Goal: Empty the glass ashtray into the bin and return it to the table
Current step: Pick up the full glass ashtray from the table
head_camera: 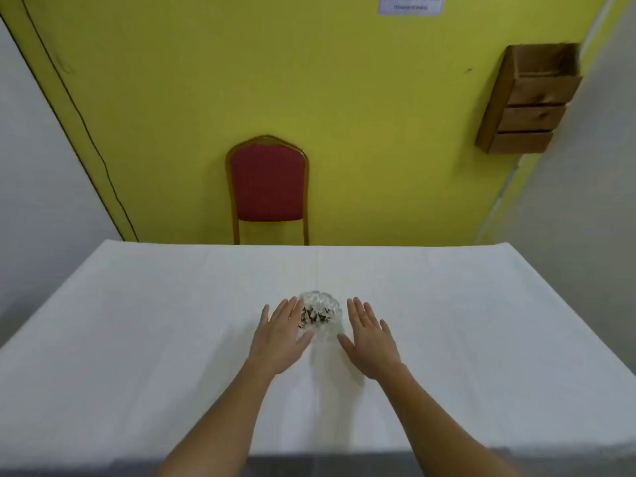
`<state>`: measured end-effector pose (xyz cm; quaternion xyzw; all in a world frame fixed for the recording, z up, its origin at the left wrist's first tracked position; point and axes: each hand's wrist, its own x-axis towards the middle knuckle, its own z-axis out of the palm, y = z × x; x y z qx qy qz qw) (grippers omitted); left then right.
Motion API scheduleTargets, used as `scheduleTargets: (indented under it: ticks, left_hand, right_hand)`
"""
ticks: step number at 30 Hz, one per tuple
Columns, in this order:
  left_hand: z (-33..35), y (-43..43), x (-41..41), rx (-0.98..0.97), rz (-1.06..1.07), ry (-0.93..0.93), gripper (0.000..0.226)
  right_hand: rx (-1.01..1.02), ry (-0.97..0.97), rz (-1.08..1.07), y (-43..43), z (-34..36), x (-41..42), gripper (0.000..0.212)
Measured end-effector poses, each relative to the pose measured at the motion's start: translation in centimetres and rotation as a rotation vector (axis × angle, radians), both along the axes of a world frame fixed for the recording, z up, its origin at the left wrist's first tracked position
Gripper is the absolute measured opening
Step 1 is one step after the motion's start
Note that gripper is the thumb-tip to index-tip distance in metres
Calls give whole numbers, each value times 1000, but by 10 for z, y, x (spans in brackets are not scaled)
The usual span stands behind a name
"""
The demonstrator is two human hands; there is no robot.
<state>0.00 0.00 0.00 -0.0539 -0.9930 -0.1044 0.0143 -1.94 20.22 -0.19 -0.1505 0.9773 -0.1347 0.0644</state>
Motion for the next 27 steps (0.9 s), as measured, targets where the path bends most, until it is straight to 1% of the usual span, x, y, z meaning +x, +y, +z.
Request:
scheduleTargets:
  ticks: [5,8,11,14,21,27]
  left_hand:
    - [-18,-1,-21,-1,-23,-88,84]
    - [-30,-6,-32,-1,-74,-97,95]
    - [-39,-18,-45,45,-142,-85,107]
    - [-43,-28,-60,53,-231,-114,116]
    - [-38,-41,-89,87,-433,-158,129]
    - [-38,-48,-97,59,-513,-95,131]
  right_hand:
    - [59,-26,86,-3,-10,-24,85]
    - [75,-47,106,-7,-19,-33,93]
    - [64,-79,125,-10,-27,-44,99]
    - [3,-99,152,-11,-33,-53,103]
    - [-25,-33,211,-9,-33,-63,109]
    - [-56,29,200,-10,-35,-62,106]
